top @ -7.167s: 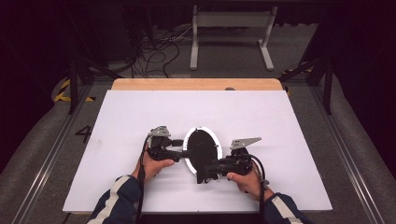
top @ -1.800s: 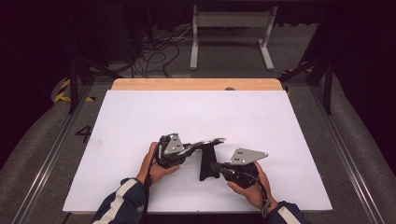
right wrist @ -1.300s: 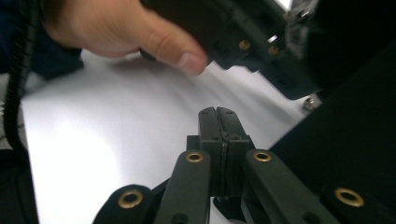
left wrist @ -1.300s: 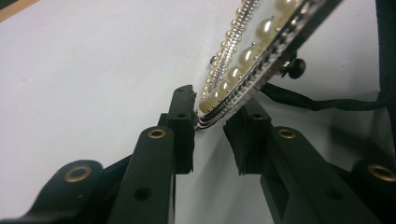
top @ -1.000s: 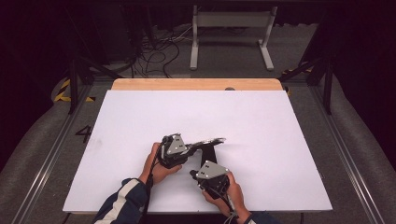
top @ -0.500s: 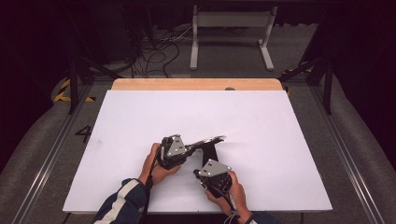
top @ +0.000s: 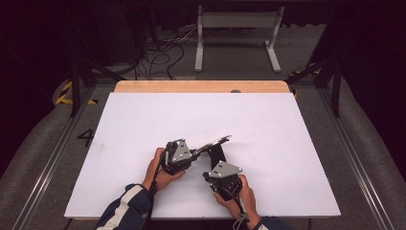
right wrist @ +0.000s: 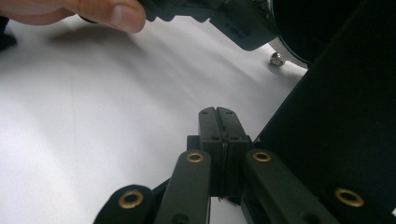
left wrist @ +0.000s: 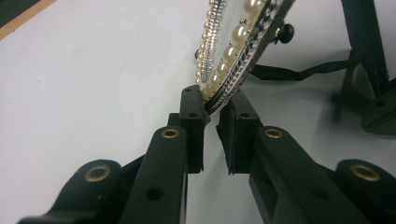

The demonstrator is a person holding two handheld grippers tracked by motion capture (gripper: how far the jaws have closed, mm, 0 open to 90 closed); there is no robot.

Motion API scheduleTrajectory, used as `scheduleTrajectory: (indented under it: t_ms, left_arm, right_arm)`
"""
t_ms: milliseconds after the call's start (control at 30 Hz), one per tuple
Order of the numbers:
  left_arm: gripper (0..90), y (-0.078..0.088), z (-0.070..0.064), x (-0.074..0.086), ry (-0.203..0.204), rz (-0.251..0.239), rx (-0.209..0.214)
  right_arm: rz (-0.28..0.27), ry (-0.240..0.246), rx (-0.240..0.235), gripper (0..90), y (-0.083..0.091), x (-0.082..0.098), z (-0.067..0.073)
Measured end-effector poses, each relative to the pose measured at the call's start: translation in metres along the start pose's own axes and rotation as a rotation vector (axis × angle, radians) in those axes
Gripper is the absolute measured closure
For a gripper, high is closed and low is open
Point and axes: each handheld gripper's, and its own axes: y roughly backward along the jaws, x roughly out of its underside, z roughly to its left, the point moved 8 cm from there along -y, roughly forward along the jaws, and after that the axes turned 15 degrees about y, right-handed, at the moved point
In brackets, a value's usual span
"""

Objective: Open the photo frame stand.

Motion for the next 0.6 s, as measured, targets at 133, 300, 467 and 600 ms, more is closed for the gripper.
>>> scheduleTrajectory:
  t_ms: [133,300,467,600]
  left_arm:
    - [79.7,0.0,0.0,0.0,0.006,-0.002,0.009]
    - [79.2,-0.001,-0.001,0.0,0.007,-0.006,0.017]
    - [76.2,0.001,-0.002,-0.002,0.016,-0.022,0.034]
    - [72.8,0.004,-0.003,-0.005,0.02,-0.046,0.041]
  right_arm:
    - [0.001,-0.005,-0.001,90.0,0.001,0.002,-0.001]
    - [0.004,-0.01,-0.002,90.0,0.002,0.004,-0.003]
    - [0.014,-0.019,-0.006,90.0,0.002,0.009,-0.005]
    - [0.018,-0.03,-0.003,90.0,0.003,0.012,-0.009]
